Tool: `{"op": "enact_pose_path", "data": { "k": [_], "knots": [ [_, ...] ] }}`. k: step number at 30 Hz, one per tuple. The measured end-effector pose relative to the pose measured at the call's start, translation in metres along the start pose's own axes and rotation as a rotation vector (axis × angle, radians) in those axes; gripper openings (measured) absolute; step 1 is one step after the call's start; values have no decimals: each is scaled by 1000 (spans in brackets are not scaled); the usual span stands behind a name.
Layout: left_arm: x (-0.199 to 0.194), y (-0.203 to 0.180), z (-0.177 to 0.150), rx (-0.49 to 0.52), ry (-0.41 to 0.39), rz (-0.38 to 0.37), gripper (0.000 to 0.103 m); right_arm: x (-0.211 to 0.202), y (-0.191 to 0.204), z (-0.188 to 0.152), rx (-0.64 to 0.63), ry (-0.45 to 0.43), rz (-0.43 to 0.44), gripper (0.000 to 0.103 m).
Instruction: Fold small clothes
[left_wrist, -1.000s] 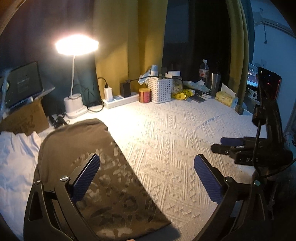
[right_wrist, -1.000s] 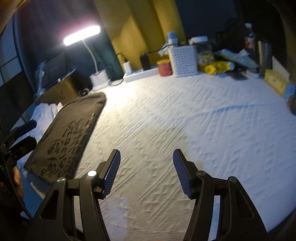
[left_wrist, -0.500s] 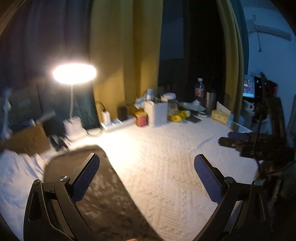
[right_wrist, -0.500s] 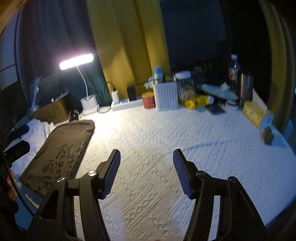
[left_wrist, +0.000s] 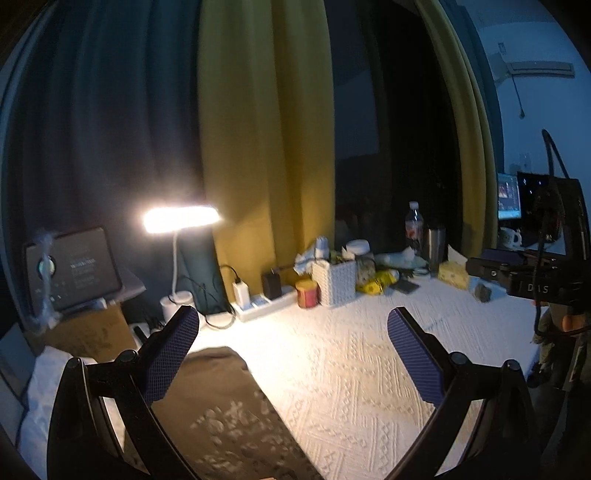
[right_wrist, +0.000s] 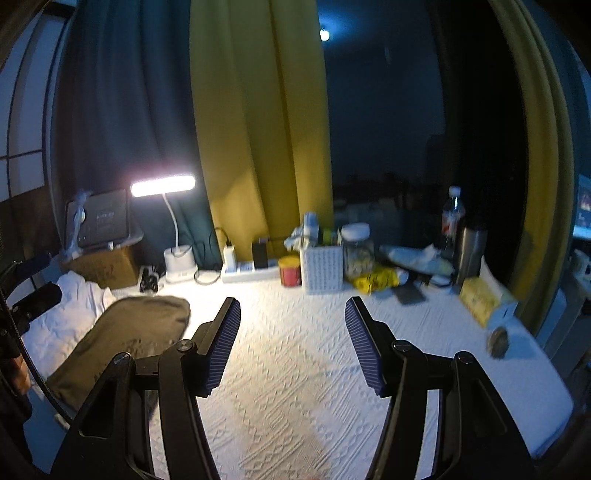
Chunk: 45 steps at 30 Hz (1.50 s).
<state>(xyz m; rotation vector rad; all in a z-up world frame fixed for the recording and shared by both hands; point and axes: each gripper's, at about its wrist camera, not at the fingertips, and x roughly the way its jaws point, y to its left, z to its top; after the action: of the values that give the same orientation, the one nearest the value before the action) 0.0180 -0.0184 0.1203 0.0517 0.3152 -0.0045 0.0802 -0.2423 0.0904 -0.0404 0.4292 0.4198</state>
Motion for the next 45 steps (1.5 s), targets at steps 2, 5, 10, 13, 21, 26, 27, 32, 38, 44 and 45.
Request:
{"op": "enact_pose_path", "data": {
  "k": [2, 5, 10, 13, 21, 26, 27, 32, 38, 44, 45],
  "knots": [
    [-5, 4, 5, -3, -18, 11, 101, -5, 1, 6, -8, -16, -7, 62],
    [-11, 10, 11, -3, -35, 46, 101, -12, 5, 16, -21, -40, -10, 62],
    [-20, 21, 18, -15, -64, 70, 101, -22, 18, 30, -51, -75, -3, 62],
    [-25, 27, 22, -24, -83, 81, 101, -29, 25, 37, -62, -94, 3, 62],
    [-42, 42, 33, -56, -127, 148, 101, -45, 52, 60, -86, -161, 43, 62],
    [-53, 54, 36, -76, -151, 178, 101, -53, 73, 72, -113, -204, 76, 62],
    [-54, 56, 36, -76, -150, 182, 101, -55, 77, 75, -117, -218, 84, 62],
    [-54, 69, 31, -94, -129, 207, 101, -57, 94, 78, -147, -250, 88, 62],
    [-53, 85, 23, -144, -111, 204, 101, -44, 111, 78, -163, -227, 122, 62],
    [-49, 97, 16, -176, -103, 212, 101, -26, 122, 74, -164, -192, 133, 62],
    [-49, 100, 16, -182, -102, 215, 101, -23, 124, 74, -164, -188, 134, 62]
  ]
}}
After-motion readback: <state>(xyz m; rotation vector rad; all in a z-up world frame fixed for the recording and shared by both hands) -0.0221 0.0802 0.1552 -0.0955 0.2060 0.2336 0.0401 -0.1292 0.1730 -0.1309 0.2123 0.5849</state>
